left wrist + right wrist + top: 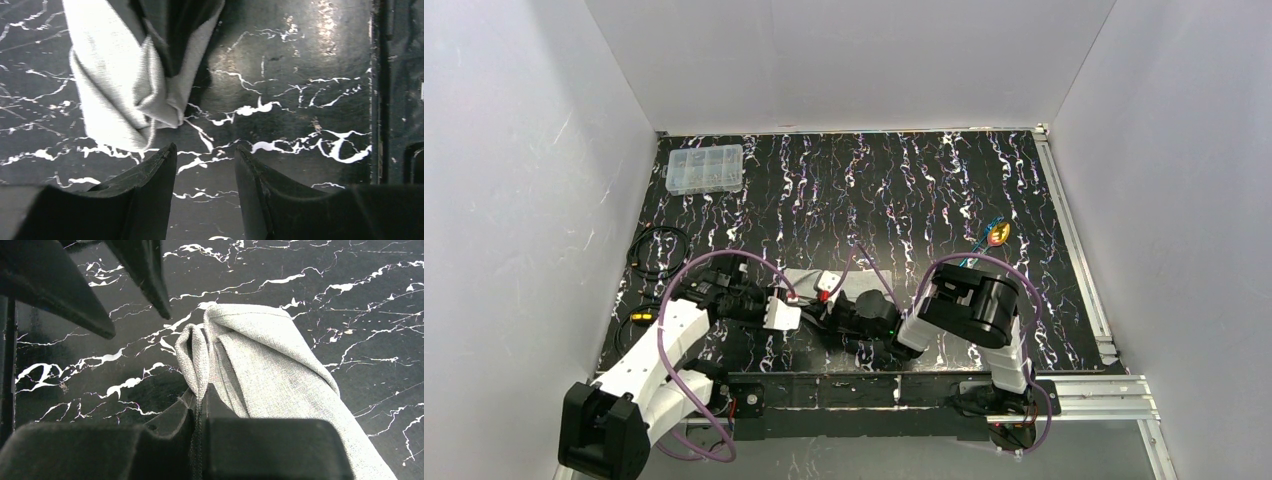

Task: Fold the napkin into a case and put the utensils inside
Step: Stuff the top corner of the smaller-rectangle-folded napkin at the center of the board.

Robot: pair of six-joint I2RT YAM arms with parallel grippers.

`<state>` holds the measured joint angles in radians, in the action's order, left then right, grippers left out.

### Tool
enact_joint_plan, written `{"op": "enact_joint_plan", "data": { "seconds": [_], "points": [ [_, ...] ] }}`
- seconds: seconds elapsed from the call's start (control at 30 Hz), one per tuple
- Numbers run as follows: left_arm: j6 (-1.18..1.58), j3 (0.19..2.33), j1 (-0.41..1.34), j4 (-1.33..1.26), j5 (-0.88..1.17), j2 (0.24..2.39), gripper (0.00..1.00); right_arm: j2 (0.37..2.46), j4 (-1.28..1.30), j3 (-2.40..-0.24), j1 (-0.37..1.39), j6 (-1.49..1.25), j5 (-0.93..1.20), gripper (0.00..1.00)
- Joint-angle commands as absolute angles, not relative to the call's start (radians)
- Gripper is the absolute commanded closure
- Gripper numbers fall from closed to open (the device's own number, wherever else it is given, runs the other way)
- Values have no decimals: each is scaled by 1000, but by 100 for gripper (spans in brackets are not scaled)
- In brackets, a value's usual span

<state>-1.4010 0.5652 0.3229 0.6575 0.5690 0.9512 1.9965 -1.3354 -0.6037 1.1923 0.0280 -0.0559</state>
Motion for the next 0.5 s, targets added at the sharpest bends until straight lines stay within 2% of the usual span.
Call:
{"op": "enact_joint_plan", "data": {
  "seconds": [0.0, 0.47],
  "points": [
    [-1404, 542, 330, 667, 621, 946, 56, 2004, -1375, -594, 1175, -21, -37, 88],
    [-1306, 532, 401, 431, 591, 1087, 58, 1993, -1372, -583, 1167, -51, -16, 88]
  ]
}}
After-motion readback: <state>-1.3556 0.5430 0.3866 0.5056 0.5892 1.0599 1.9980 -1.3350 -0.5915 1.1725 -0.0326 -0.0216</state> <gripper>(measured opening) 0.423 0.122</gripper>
